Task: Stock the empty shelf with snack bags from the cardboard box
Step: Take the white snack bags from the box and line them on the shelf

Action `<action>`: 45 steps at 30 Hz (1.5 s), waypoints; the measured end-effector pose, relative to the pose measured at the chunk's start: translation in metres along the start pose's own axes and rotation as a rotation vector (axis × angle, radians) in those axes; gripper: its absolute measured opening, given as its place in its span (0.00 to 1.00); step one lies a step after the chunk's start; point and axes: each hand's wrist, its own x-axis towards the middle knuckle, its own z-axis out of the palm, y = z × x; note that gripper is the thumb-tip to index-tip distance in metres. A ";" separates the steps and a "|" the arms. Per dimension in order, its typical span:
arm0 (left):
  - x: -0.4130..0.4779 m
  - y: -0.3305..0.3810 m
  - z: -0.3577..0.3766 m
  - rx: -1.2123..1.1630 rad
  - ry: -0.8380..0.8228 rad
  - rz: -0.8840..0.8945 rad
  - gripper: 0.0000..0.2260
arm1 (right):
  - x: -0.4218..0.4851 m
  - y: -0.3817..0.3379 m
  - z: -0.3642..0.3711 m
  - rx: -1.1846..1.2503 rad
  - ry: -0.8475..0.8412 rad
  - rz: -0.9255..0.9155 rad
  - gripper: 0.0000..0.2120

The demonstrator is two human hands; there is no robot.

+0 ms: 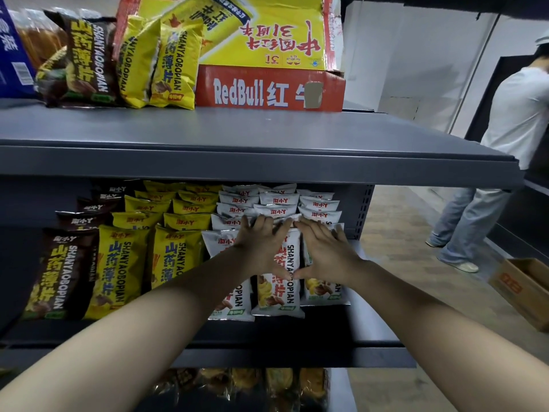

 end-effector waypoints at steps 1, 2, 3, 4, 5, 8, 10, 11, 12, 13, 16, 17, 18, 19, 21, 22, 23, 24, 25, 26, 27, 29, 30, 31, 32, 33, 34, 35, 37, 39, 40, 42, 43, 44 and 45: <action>-0.002 -0.001 0.001 0.007 0.018 0.007 0.53 | 0.000 -0.001 -0.001 0.000 -0.002 -0.003 0.54; -0.003 -0.002 0.002 0.005 0.048 0.016 0.51 | 0.000 -0.001 -0.002 0.003 -0.007 -0.007 0.54; -0.004 -0.003 0.002 -0.011 0.096 0.024 0.48 | 0.000 -0.001 -0.003 0.009 -0.012 -0.011 0.54; -0.004 -0.005 0.002 -0.043 0.168 0.022 0.44 | 0.000 0.000 -0.004 0.021 -0.012 -0.019 0.53; -0.002 -0.008 0.001 -0.083 0.246 0.008 0.40 | 0.001 -0.001 -0.005 0.039 0.003 -0.028 0.51; 0.008 -0.022 -0.001 -0.215 0.336 -0.098 0.31 | 0.013 -0.002 -0.005 0.102 0.136 -0.032 0.40; 0.019 -0.031 0.001 -0.269 0.282 -0.188 0.30 | 0.027 -0.006 -0.006 0.129 0.222 -0.009 0.30; 0.023 -0.034 0.003 -0.293 0.252 -0.216 0.29 | 0.035 -0.008 -0.007 0.135 0.234 0.002 0.27; 0.027 -0.036 0.004 -0.321 0.223 -0.232 0.29 | 0.043 -0.011 -0.008 0.131 0.221 0.009 0.25; 0.029 -0.036 0.006 -0.340 0.199 -0.237 0.28 | 0.050 -0.014 -0.008 0.119 0.199 0.012 0.24; 0.034 -0.034 0.010 -0.330 0.210 -0.234 0.26 | 0.071 -0.019 -0.006 0.083 0.121 0.034 0.24; 0.036 -0.035 0.012 -0.324 0.217 -0.240 0.25 | 0.077 -0.019 -0.005 0.073 0.097 0.043 0.24; 0.040 -0.037 0.013 -0.328 0.221 -0.246 0.24 | 0.084 -0.018 -0.004 0.068 0.077 0.056 0.24; 0.044 -0.038 0.014 -0.335 0.220 -0.252 0.23 | 0.089 -0.018 -0.003 0.068 0.063 0.074 0.24; 0.054 -0.043 0.018 -0.350 0.232 -0.250 0.21 | 0.098 -0.017 -0.005 0.066 0.065 0.113 0.23; 0.059 -0.045 0.019 -0.353 0.236 -0.238 0.21 | 0.102 -0.017 -0.006 0.060 0.073 0.130 0.23; 0.064 -0.046 0.021 -0.365 0.224 -0.231 0.22 | 0.105 -0.018 -0.008 0.050 0.077 0.146 0.24; 0.069 -0.047 0.022 -0.377 0.207 -0.232 0.22 | 0.107 -0.018 -0.009 0.035 0.075 0.162 0.24; 0.073 -0.048 0.023 -0.413 0.185 -0.244 0.22 | 0.109 -0.019 -0.010 0.018 0.069 0.177 0.25; 0.077 -0.047 0.022 -0.437 0.162 -0.258 0.21 | 0.110 -0.019 -0.010 0.001 0.064 0.192 0.25; 0.080 -0.046 0.022 -0.433 0.155 -0.260 0.21 | 0.110 -0.019 -0.008 -0.011 0.065 0.211 0.25; 0.082 -0.044 0.022 -0.397 0.186 -0.253 0.21 | 0.111 -0.018 -0.005 -0.005 0.085 0.254 0.25; 0.083 -0.043 0.023 -0.373 0.206 -0.244 0.20 | 0.110 -0.018 -0.002 0.011 0.097 0.266 0.24; 0.082 -0.043 0.023 -0.359 0.219 -0.230 0.20 | 0.110 -0.018 0.000 0.019 0.111 0.271 0.23; 0.081 -0.043 0.023 -0.349 0.223 -0.214 0.20 | 0.109 -0.017 0.001 0.010 0.132 0.266 0.22; 0.081 -0.044 0.022 -0.351 0.221 -0.201 0.19 | 0.110 -0.015 0.002 -0.009 0.158 0.258 0.21; 0.080 -0.045 0.020 -0.355 0.217 -0.191 0.19 | 0.111 -0.014 0.001 -0.030 0.191 0.247 0.21; 0.081 -0.046 0.020 -0.362 0.212 -0.183 0.19 | 0.112 -0.013 -0.001 -0.044 0.222 0.233 0.21; 0.079 -0.050 0.021 -0.357 0.243 -0.183 0.19 | 0.117 -0.015 -0.004 -0.024 0.232 0.189 0.27; 0.071 -0.058 0.022 -0.307 0.381 -0.225 0.19 | 0.125 -0.020 -0.007 0.012 0.188 0.156 0.32; 0.062 -0.063 0.020 -0.313 0.448 -0.257 0.20 | 0.129 -0.022 -0.008 0.020 0.154 0.165 0.29; 0.043 -0.074 0.015 -0.310 0.496 -0.304 0.22 | 0.136 -0.026 -0.010 0.018 0.100 0.196 0.24; 0.034 -0.080 0.016 -0.286 0.496 -0.308 0.20 | 0.136 -0.028 -0.012 0.004 0.083 0.211 0.24; 0.025 -0.086 0.018 -0.275 0.519 -0.301 0.18 | 0.135 -0.030 -0.013 -0.022 0.064 0.228 0.25; 0.016 -0.091 0.022 -0.266 0.566 -0.288 0.18 | 0.135 -0.030 -0.014 -0.048 0.050 0.240 0.25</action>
